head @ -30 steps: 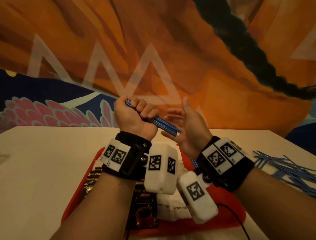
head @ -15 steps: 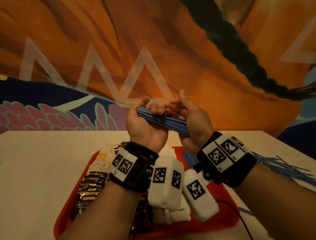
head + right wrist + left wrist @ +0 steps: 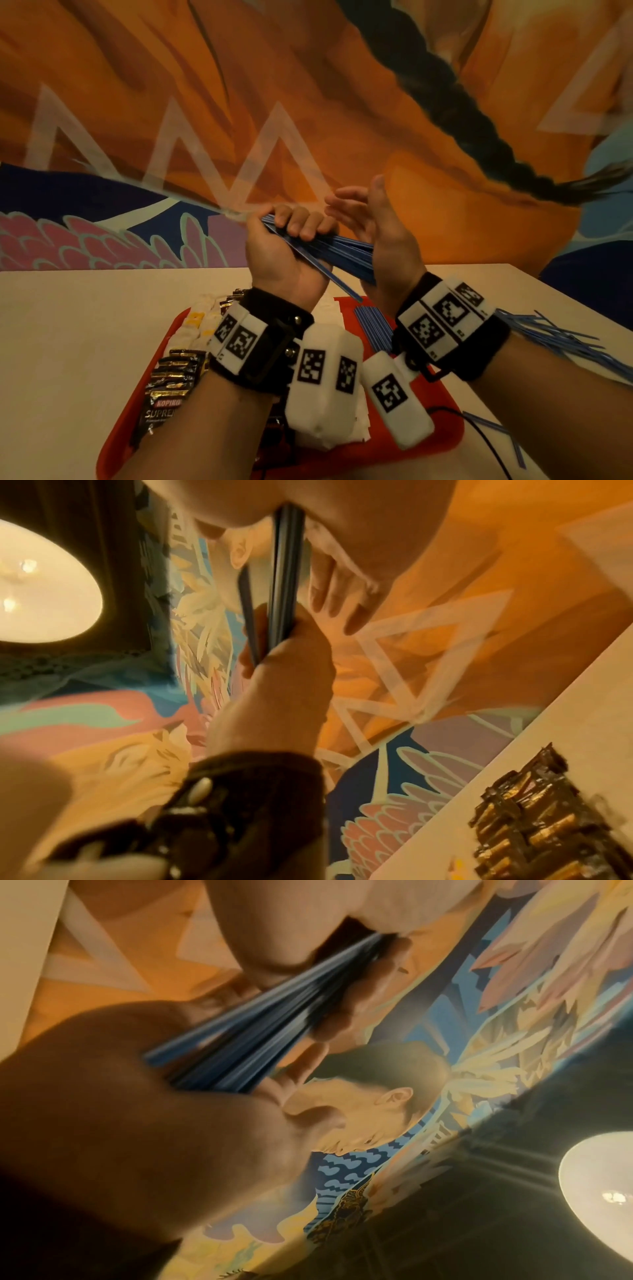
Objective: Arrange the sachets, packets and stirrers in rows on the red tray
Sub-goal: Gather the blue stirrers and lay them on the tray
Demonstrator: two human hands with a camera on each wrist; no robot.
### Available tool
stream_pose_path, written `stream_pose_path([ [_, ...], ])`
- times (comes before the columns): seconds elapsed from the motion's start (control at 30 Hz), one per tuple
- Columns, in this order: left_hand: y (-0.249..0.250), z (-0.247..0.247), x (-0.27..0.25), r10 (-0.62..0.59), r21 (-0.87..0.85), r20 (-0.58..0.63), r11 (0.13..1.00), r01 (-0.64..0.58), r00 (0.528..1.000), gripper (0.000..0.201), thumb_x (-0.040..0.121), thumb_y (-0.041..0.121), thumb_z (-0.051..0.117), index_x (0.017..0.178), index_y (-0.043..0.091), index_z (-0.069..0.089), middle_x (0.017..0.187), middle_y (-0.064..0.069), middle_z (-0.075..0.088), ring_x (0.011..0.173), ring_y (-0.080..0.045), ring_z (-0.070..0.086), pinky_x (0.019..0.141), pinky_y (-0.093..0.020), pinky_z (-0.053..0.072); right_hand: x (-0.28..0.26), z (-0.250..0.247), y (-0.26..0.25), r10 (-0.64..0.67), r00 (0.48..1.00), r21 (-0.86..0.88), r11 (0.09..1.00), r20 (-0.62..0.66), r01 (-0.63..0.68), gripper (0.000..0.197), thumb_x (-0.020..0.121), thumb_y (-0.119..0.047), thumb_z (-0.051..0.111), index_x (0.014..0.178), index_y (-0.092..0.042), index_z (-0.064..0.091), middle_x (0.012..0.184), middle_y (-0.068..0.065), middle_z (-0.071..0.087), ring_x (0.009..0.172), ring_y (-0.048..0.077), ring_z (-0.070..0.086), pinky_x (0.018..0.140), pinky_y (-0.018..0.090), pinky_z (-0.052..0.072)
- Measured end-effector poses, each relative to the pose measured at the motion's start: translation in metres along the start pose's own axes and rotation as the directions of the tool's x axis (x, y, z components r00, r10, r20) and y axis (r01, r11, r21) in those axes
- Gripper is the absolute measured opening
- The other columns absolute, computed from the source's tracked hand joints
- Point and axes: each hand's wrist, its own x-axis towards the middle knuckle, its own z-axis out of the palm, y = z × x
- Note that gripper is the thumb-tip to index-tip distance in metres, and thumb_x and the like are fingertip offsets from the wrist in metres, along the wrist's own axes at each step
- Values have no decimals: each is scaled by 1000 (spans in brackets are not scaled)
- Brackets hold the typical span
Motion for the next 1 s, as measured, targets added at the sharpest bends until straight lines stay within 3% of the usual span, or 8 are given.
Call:
stream_pose_path([
  [0.1, 8, 2, 1, 43, 34, -38, 999, -41, 998, 39, 95, 24, 36, 56, 21, 33, 45, 7, 25, 35, -8, 23, 35, -21, 27, -2, -8, 2, 34, 968, -257, 966, 250, 33, 46, 86, -54, 55, 118, -21, 58, 120, -2, 64, 107, 13, 64, 94, 39, 53],
  [0.2, 13, 2, 2, 118, 132, -104, 986, -104, 988, 40, 95, 24, 37, 56, 22, 30, 44, 7, 20, 33, -8, 17, 32, -19, 22, -5, -16, -2, 153, 848, -409, 909, 507, 80, 48, 83, -28, 71, 127, -21, 53, 120, 0, 61, 99, 22, 66, 78, 40, 60],
  [0.33, 10, 4, 1, 131, 244, -126, 965, -97, 983, 40, 98, 25, 34, 58, 21, 30, 45, 6, 22, 33, -9, 20, 33, -20, 24, -5, -14, -16, 416, 768, -677, 735, 486, 30, 29, 85, -7, 73, 107, -19, 57, 83, 4, 73, 72, 20, 72, 66, 35, 59],
  [0.4, 6, 3, -1, 101, 295, -114, 953, -63, 988, 41, 100, 27, 33, 59, 20, 31, 45, 5, 24, 34, -10, 23, 35, -20, 27, -4, -12, -17, 455, 799, -809, 584, 394, 67, 15, 89, -11, 69, 91, -18, 56, 62, -1, 69, 51, 8, 63, 54, 25, 53],
  [0.5, 6, -1, -2, 3, 322, -65, 947, 18, 998, 43, 102, 34, 32, 61, 19, 32, 48, 3, 25, 38, -11, 25, 41, -23, 31, -1, -13, -13, 378, 860, -864, 485, 344, 132, 7, 94, -23, 65, 89, -18, 66, 61, -7, 58, 45, -2, 50, 45, 15, 38],
  [0.7, 6, -2, -3, -58, 368, -46, 927, 71, 997, 50, 103, 37, 39, 58, 16, 37, 58, -1, 41, 57, -16, 46, 66, -31, 46, -1, -23, -7, 397, 873, -855, 516, 284, 44, 21, 97, -31, 60, 79, -24, 67, 45, -16, 57, 38, -5, 49, 40, 8, 33],
  [0.87, 4, -1, 0, 115, 359, -79, 930, -79, 990, 42, 105, 45, 37, 79, 16, 53, 62, 3, 46, 47, -9, 45, 49, -22, 46, 0, -22, -3, 376, 894, -852, 523, 243, 11, 20, 96, -33, 62, 91, -16, 72, 44, -9, 56, 34, 1, 46, 40, 17, 39],
  [1.0, 8, 0, 0, 204, 387, -93, 909, -154, 974, 55, 101, 56, 40, 61, 18, 41, 56, 3, 41, 45, -10, 42, 49, -22, 44, -1, -23, -1, 349, 906, -859, 510, 240, 31, 15, 97, -28, 61, 89, -18, 70, 42, -14, 53, 32, -3, 45, 35, 12, 31],
])
